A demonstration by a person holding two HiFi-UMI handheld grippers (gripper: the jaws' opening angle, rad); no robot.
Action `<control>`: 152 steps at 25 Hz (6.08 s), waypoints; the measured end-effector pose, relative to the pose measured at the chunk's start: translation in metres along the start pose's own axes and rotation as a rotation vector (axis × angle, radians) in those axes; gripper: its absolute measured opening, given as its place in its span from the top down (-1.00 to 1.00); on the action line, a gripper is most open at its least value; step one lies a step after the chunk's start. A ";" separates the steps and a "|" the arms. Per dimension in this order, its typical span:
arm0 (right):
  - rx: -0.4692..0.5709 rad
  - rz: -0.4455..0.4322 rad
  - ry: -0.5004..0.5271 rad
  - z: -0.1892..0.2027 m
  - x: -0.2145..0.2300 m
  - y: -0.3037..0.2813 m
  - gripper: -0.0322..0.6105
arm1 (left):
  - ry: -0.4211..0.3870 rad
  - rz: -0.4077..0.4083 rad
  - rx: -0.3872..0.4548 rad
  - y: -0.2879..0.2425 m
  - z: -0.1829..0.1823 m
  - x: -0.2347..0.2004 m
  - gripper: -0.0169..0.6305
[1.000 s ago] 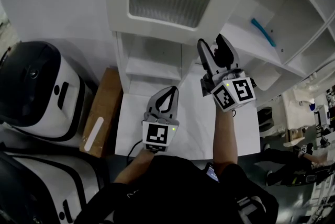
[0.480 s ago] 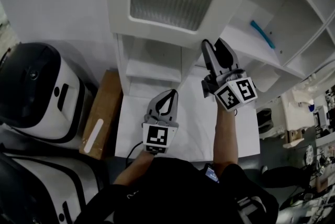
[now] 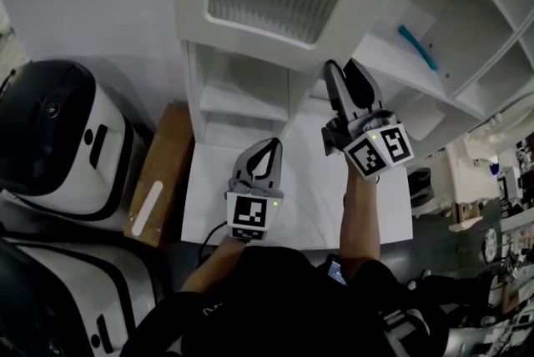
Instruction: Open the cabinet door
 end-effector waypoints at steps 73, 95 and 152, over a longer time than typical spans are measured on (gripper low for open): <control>0.153 -0.116 -0.120 0.007 -0.241 0.055 0.65 | 0.037 -0.264 -0.020 0.213 0.011 -0.039 0.91; 0.163 -0.372 -0.272 0.036 -0.313 0.001 0.59 | -0.018 -0.480 -0.050 0.269 0.006 -0.077 0.91; -0.258 0.376 -0.026 0.161 -0.144 0.157 0.84 | 0.049 0.067 -0.092 0.106 0.046 0.026 0.91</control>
Point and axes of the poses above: the fingertips, and each gripper's own axes: y backward along the fingers, x to its right, z out of its underside, the point moved 7 cm from there along y, backward along the fingers, and after that the axes turned 8 degrees about -y, right-handed, at the moved point
